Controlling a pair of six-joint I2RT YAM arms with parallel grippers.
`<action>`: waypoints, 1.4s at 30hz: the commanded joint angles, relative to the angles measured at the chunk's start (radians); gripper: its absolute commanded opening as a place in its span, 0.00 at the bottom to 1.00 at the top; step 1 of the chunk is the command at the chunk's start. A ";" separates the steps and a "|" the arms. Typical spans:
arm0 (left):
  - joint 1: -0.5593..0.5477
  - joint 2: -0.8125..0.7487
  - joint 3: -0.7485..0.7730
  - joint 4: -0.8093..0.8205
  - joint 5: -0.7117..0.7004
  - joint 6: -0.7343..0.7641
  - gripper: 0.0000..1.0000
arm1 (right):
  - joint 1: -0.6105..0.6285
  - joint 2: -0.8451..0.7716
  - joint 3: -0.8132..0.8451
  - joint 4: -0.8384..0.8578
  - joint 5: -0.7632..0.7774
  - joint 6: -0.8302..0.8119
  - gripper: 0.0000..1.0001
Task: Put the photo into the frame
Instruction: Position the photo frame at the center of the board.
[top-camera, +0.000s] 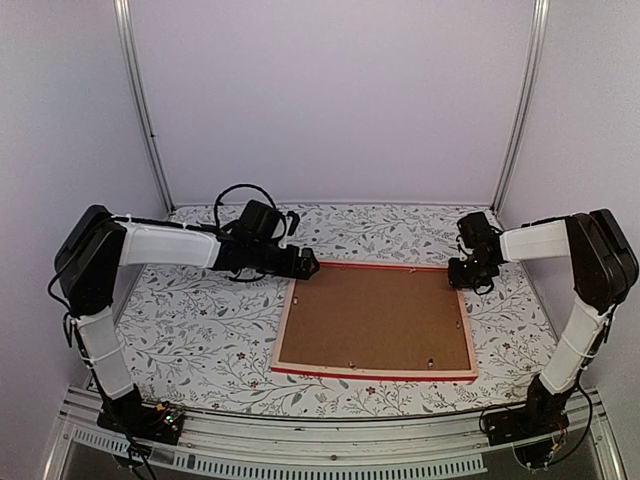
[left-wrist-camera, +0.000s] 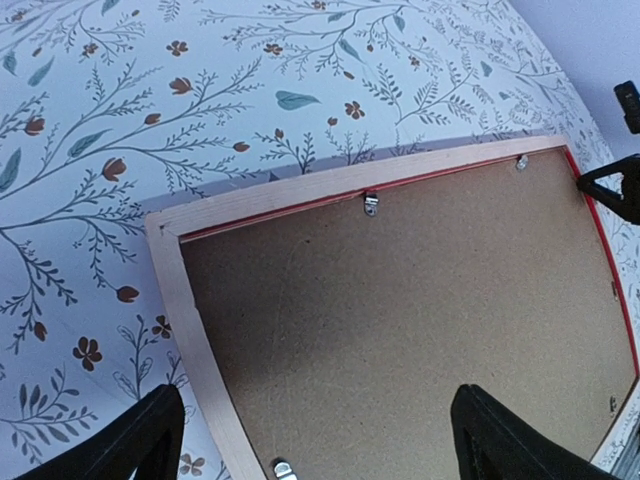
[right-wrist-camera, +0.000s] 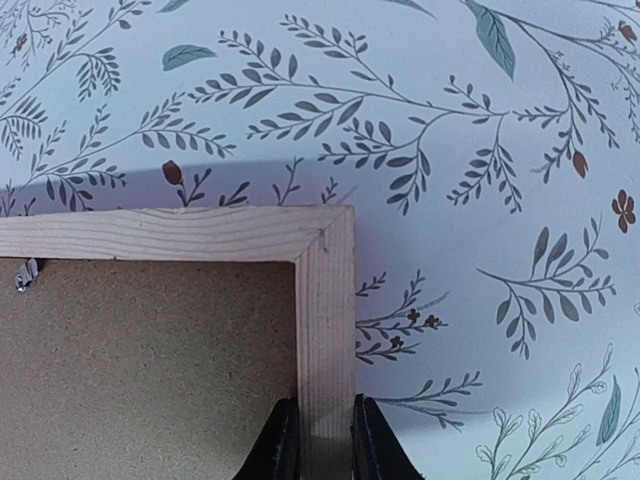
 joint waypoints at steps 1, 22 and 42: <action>-0.011 0.062 0.056 0.011 0.025 0.015 0.95 | -0.012 0.013 -0.055 0.065 -0.062 -0.029 0.16; -0.093 0.218 0.222 -0.083 -0.061 -0.038 0.89 | 0.171 -0.067 -0.102 0.121 -0.158 0.095 0.10; -0.137 0.183 0.112 -0.084 -0.160 -0.099 0.90 | 0.246 -0.075 -0.096 0.104 -0.159 0.205 0.12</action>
